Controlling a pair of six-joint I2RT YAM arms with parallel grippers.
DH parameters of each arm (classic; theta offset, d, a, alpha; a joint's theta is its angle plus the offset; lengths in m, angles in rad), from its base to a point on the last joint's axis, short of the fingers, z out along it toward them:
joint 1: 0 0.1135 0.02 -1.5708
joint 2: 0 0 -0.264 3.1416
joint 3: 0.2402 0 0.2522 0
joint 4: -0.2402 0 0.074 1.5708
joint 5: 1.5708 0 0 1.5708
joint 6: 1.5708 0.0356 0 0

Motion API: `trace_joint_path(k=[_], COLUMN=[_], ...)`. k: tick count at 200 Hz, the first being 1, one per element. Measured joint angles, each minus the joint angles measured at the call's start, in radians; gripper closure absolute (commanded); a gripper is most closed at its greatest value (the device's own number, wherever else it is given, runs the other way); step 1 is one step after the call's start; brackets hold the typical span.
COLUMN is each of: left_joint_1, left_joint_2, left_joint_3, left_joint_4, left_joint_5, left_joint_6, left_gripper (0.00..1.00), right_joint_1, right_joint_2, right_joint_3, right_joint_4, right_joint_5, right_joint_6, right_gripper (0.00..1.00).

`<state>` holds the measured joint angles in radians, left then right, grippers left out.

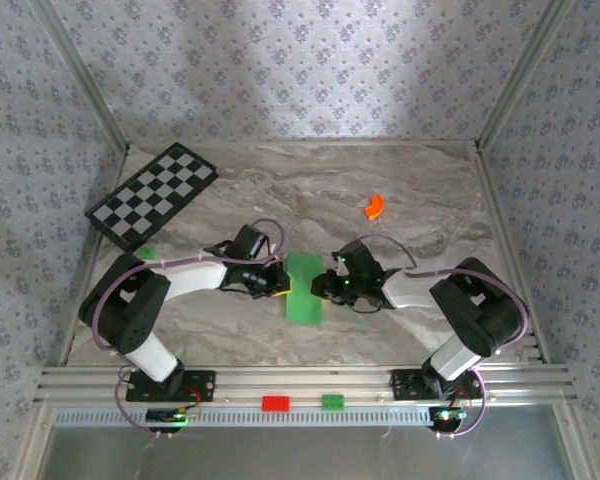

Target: Fold a paper plane with a square sheet of paper (pick it up from the middle)

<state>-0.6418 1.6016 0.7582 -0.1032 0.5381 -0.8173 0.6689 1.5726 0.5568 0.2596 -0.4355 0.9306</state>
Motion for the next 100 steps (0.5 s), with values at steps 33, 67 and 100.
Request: trace_joint_path(k=[33, 67, 100], left_joint_1=[0.000, 0.000, 0.000], left_joint_2=[-0.024, -0.060, -0.060], left_joint_3=[-0.008, -0.011, -0.011], left_joint_4=[0.002, 0.006, 0.027], left_joint_5=[0.000, 0.000, 0.000], left_joint_6=[-0.043, -0.095, -0.136], left_gripper=[0.94, 0.94, 0.94], right_joint_1=[0.005, 0.130, 0.389], right_joint_2=[-0.123, -0.342, -0.423], right_joint_3=[-0.001, -0.017, -0.056], right_joint_4=[-0.120, -0.185, -0.163], right_joint_5=[0.064, 0.283, 0.535], right_joint_6=[-0.078, -0.264, -0.541], right_gripper=[0.60, 0.55, 0.50])
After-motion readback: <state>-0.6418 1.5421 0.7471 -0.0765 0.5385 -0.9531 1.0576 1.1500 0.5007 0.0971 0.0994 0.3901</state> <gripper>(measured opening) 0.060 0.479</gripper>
